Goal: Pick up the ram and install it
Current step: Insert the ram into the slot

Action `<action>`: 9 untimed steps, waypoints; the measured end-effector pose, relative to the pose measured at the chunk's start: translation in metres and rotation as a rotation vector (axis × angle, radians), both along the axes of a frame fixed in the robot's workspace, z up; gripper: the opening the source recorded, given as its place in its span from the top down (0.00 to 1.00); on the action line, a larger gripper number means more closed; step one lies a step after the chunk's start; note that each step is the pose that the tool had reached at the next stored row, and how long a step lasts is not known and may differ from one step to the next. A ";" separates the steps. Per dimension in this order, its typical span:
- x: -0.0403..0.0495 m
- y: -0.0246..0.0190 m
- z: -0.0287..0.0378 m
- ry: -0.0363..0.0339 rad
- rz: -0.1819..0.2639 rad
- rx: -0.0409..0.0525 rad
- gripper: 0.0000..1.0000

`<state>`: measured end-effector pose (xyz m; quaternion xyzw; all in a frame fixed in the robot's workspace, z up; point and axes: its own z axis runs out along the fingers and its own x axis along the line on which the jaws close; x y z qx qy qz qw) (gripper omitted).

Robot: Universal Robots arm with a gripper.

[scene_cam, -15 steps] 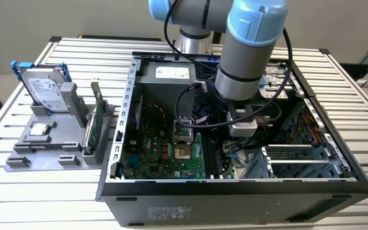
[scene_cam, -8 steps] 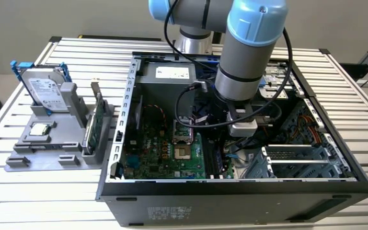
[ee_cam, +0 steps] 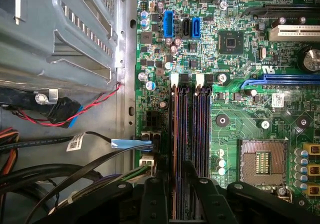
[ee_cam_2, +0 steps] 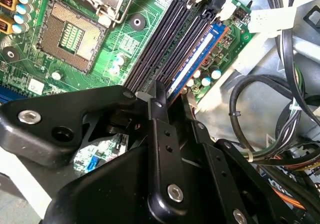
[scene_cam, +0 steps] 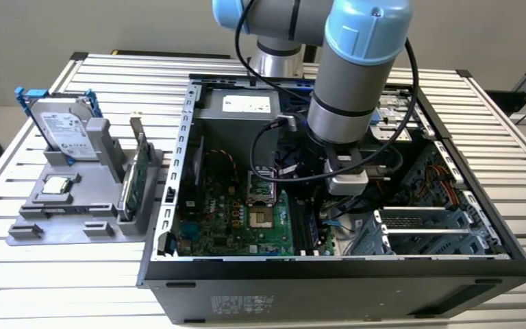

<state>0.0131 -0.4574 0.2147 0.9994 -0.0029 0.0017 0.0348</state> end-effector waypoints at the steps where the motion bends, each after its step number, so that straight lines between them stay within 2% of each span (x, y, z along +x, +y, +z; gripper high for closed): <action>1: 0.0000 0.0000 0.0033 0.0001 0.000 -0.0001 0.00; 6: 0.0000 0.0000 0.0260 0.0000 -0.001 -0.0003 0.00; 8: 0.0000 0.0000 0.0301 0.0001 -0.001 -0.0003 0.00; 9: 0.0000 0.0000 0.0300 0.0000 -0.001 -0.0003 0.00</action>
